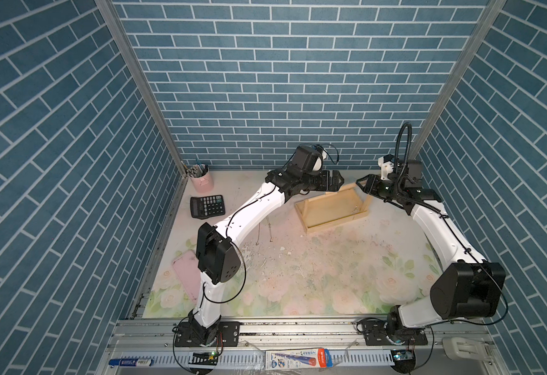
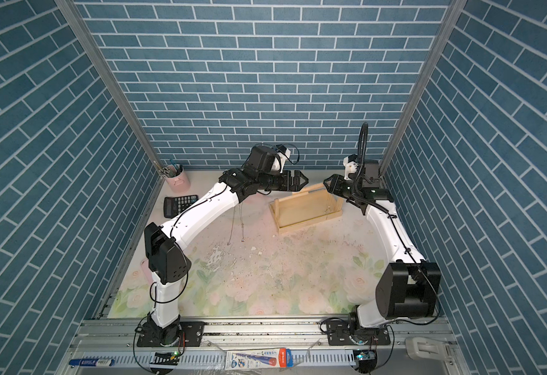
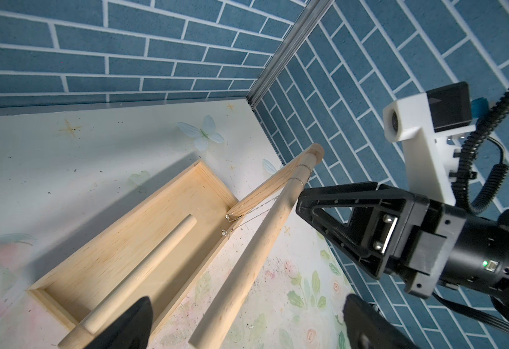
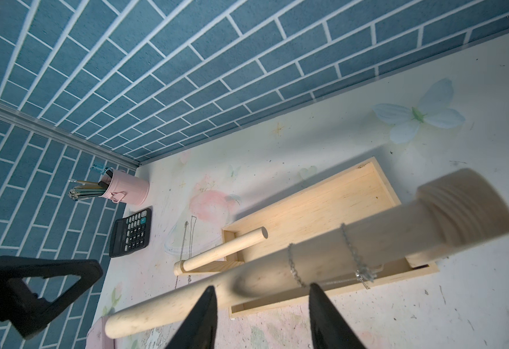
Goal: Take the necklace off the jewelry display stand
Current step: Take off the necklace from the stand.
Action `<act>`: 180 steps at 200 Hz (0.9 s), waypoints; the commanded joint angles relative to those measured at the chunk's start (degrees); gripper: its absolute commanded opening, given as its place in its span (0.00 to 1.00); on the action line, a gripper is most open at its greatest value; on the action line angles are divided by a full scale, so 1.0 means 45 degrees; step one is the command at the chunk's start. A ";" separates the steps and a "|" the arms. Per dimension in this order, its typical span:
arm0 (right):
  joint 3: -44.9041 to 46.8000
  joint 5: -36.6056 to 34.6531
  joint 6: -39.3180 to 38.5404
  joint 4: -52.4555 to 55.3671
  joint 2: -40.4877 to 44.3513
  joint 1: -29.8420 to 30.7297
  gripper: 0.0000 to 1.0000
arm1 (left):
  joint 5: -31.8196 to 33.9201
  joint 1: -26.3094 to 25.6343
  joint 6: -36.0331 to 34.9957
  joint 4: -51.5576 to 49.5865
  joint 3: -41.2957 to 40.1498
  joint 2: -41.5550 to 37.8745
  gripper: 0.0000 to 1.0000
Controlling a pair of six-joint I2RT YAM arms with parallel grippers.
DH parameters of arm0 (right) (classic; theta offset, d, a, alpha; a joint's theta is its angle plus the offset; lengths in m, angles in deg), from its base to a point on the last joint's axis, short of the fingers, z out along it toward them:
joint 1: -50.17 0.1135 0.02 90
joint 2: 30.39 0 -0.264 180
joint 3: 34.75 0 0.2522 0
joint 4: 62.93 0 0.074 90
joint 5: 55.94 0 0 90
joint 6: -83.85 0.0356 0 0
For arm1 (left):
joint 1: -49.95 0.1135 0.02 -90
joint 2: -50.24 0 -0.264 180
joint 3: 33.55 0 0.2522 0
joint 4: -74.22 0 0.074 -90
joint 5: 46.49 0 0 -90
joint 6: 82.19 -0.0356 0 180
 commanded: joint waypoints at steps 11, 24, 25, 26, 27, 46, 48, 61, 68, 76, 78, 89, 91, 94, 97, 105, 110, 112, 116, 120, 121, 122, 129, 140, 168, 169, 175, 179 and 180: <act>0.0229 0.0465 0.0323 -0.0567 -0.0034 -0.0016 0.49 | -0.0241 0.0144 0.0180 0.0329 -0.0343 -0.0496 0.99; 0.0256 0.0451 0.0275 -0.0599 -0.0020 -0.0021 0.49 | -0.0262 0.0154 0.0228 0.0361 -0.0365 -0.0498 0.99; 0.0257 0.0440 0.0270 -0.0600 -0.0017 -0.0016 0.49 | -0.0262 0.0154 0.0245 0.0370 -0.0356 -0.0492 0.99; 0.0268 0.0435 0.0268 -0.0591 -0.0016 -0.0024 0.49 | -0.0262 0.0154 0.0244 0.0364 -0.0351 -0.0489 0.99; 0.0273 0.0432 0.0267 -0.0597 -0.0015 -0.0027 0.49 | -0.0262 0.0154 0.0243 0.0371 -0.0358 -0.0498 0.99; 0.0320 0.0276 0.0139 -0.0575 0.0029 -0.0019 0.50 | -0.0315 0.0157 0.0326 0.0400 -0.0383 -0.0468 0.99; 0.0318 0.0259 0.0117 -0.0546 0.0035 -0.0023 0.50 | -0.0329 0.0155 0.0332 0.0403 -0.0384 -0.0457 0.99; 0.0336 0.0105 -0.0022 -0.0436 0.0080 -0.0029 0.50 | -0.0368 0.0154 0.0363 0.0417 -0.0360 -0.0429 0.99; 0.0390 0.0027 -0.0097 -0.0426 0.0149 -0.0041 0.50 | -0.0408 0.0162 0.0373 0.0449 -0.0363 -0.0428 0.99; 0.0462 -0.0062 -0.0179 -0.0406 0.0227 -0.0047 0.50 | -0.0418 0.0155 0.0390 0.0433 -0.0362 -0.0428 0.99; 0.0471 -0.0089 -0.0192 -0.0392 0.0236 -0.0045 0.50 | -0.0418 0.0154 0.0387 0.0431 -0.0365 -0.0428 0.99; 0.0546 -0.0169 -0.0240 -0.0406 0.0307 -0.0078 0.51 | -0.0447 0.0154 0.0396 0.0452 -0.0355 -0.0420 0.99; 0.0560 -0.0170 -0.0242 -0.0421 0.0315 -0.0087 0.51 | -0.0455 0.0154 0.0398 0.0460 -0.0358 -0.0411 0.99; 0.0584 -0.0159 -0.0259 -0.0443 0.0317 -0.0072 0.51 | -0.0491 0.0152 0.0416 0.0481 -0.0364 -0.0411 0.99; 0.0607 -0.0143 -0.0262 -0.0475 0.0317 -0.0085 0.51 | -0.0515 0.0152 0.0435 0.0503 -0.0360 -0.0392 0.99; 0.0663 -0.0119 -0.0291 -0.0574 0.0270 -0.0076 0.52 | -0.0596 0.0154 0.0474 0.0568 -0.0355 -0.0379 0.99; 0.0686 -0.0099 -0.0299 -0.0656 0.0232 -0.0103 0.52 | -0.0629 0.0154 0.0495 0.0607 -0.0370 -0.0370 0.99; 0.0688 -0.0089 -0.0300 -0.0694 0.0213 -0.0098 0.52 | -0.0637 0.0154 0.0511 0.0610 -0.0371 -0.0370 0.99; 0.0736 -0.0065 -0.0311 -0.0771 0.0184 -0.0093 0.52 | -0.0650 0.0159 0.0524 0.0627 -0.0383 -0.0365 0.99; 0.0743 -0.0050 -0.0320 -0.0856 0.0149 -0.0108 0.52 | -0.0662 0.0157 0.0562 0.0650 -0.0379 -0.0353 0.99; 0.0745 -0.0045 -0.0330 -0.0875 0.0135 -0.0109 0.52 | -0.0667 0.0165 0.0568 0.0670 -0.0382 -0.0352 0.99; 0.0746 -0.0042 -0.0335 -0.0914 0.0129 -0.0109 0.52 | -0.0679 0.0160 0.0572 0.0671 -0.0383 -0.0351 0.99; 0.0766 -0.0040 -0.0373 -0.1025 0.0069 -0.0119 0.52 | -0.0710 0.0164 0.0593 0.0690 -0.0381 -0.0350 0.99; 0.0752 -0.0076 -0.0470 -0.1177 0.0027 -0.0156 0.52 | -0.0747 0.0155 0.0594 0.0676 -0.0347 -0.0350 0.99; 0.0824 -0.0178 -0.0788 -0.1340 -0.0015 -0.0191 0.53 | -0.0777 0.0174 0.0527 0.0606 -0.0364 -0.0351 0.99; 0.0824 -0.0177 -0.0788 -0.1352 -0.0005 -0.0209 0.53 | -0.0773 0.0174 0.0521 0.0609 -0.0355 -0.0350 0.99; 0.0861 -0.0167 -0.0808 -0.1458 -0.0032 -0.0208 0.53 | -0.0818 0.0174 0.0522 0.0611 -0.0355 -0.0346 0.99; 0.0907 -0.0143 -0.0823 -0.1534 -0.0034 -0.0241 0.53 | -0.0822 0.0171 0.0535 0.0621 -0.0378 -0.0350 0.99; 0.0915 -0.0140 -0.0826 -0.1547 -0.0044 -0.0244 0.53 | -0.0825 0.0173 0.0526 0.0627 -0.0381 -0.0340 0.99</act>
